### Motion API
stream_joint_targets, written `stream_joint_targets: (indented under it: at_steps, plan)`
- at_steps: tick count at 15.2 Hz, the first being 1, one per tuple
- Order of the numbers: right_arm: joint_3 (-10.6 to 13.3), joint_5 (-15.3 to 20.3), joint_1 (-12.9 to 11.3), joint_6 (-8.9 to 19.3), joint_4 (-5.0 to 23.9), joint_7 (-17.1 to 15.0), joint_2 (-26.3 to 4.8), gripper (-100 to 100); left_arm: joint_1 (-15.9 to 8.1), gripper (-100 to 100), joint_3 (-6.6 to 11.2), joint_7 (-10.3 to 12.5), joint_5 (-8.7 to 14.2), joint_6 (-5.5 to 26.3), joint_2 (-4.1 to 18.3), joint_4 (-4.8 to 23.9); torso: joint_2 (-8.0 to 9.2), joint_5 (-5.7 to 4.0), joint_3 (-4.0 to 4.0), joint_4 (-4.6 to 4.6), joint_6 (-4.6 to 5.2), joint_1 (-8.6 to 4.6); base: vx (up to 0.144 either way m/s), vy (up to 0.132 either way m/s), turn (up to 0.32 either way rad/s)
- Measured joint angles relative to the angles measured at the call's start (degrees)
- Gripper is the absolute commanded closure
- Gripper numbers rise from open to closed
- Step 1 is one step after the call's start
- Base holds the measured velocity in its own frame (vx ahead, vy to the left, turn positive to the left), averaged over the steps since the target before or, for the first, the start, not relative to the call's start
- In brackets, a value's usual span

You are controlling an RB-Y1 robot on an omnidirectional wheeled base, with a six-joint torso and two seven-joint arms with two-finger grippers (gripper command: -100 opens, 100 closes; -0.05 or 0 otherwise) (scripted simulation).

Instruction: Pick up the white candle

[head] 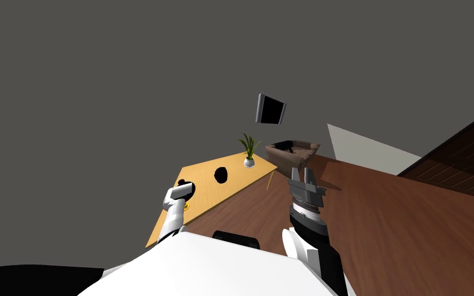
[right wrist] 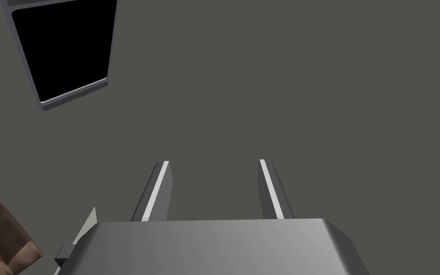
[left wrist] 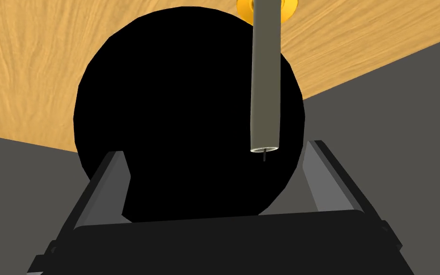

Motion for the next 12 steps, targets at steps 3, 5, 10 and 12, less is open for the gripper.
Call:
stream_joint_targets:
  at_steps: [3,5,10,12]
  plan:
    - [0.0,0.0,0.0,0.0,0.0,0.0,0.0,0,-0.7,-100,3.72,-2.4,0.2,-0.7,0.0,0.2,-0.02,0.02,-0.01,0.01,0.06,0.05,0.015,-0.033,-0.112]
    - [0.0,0.0,0.0,0.0,0.0,0.0,0.0,0,-1.8,-100,6.36,-4.8,0.5,-1.8,0.1,0.5,-0.08,0.01,-0.05,-0.02,0.02,0.02,0.016,-0.034,-0.027]
    - [0.0,0.0,0.0,0.0,0.0,0.0,0.0,0,-3.7,-100,12.86,-9.4,0.5,-3.5,0.1,1.3,-0.10,0.03,-0.05,-0.01,0.06,0.08,0.012,-0.026,-0.072]
    - [0.0,0.0,0.0,0.0,0.0,0.0,0.0,0,-3.9,-100,15.44,-11.9,0.8,-3.8,-0.2,0.5,-0.09,0.03,-0.05,-0.02,0.01,0.09,0.009,-0.025,0.009]
